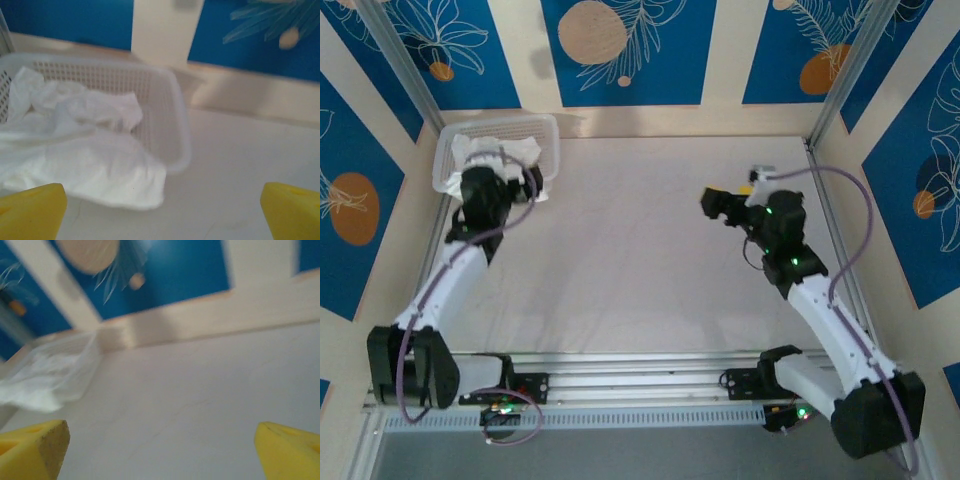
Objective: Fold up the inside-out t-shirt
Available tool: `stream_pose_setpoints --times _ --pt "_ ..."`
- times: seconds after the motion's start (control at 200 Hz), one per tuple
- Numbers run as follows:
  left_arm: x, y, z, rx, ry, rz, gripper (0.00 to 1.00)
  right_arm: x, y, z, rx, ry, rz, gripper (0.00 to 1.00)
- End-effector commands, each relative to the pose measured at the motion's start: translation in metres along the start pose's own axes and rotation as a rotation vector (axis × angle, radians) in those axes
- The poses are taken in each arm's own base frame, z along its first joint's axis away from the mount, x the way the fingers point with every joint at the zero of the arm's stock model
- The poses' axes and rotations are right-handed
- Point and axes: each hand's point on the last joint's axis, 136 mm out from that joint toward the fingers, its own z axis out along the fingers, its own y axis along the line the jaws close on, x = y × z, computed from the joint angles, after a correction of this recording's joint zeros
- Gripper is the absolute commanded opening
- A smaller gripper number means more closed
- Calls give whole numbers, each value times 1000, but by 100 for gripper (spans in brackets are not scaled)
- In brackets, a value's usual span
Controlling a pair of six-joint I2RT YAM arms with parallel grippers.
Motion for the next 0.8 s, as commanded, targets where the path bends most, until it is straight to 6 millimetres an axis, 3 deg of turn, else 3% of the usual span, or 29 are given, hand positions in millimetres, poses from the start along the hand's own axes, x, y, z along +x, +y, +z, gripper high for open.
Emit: stream_pose_setpoints --times 0.0,0.055,0.155,0.29,0.465,0.505,0.545,0.615,0.645,0.73,0.795 --pt "43 34 20 -166 315 -219 99 77 41 10 -52 483 114 96" --pt "37 44 40 -176 341 -292 99 84 61 18 -79 568 84 97" --pt "33 63 82 -210 388 -370 99 88 78 30 -113 645 107 98" --pt "32 87 128 -272 436 -399 99 91 81 39 -115 690 107 98" --pt "63 120 160 -367 549 -425 97 97 75 34 -89 711 99 98" --pt "68 121 166 -363 576 -405 91 97 74 32 -87 709 101 98" --pt "67 121 170 -354 591 -384 77 97 75 31 -91 707 101 98" --pt "54 115 173 -308 575 -352 19 97 75 31 -91 705 102 98" --pt "42 110 172 -277 554 -343 1 96 75 31 -91 703 103 99" --pt "-6 85 159 -161 456 -331 0 89 78 31 -99 680 106 99" --pt "-54 56 136 -37 366 -338 0 80 80 31 -102 650 117 99"
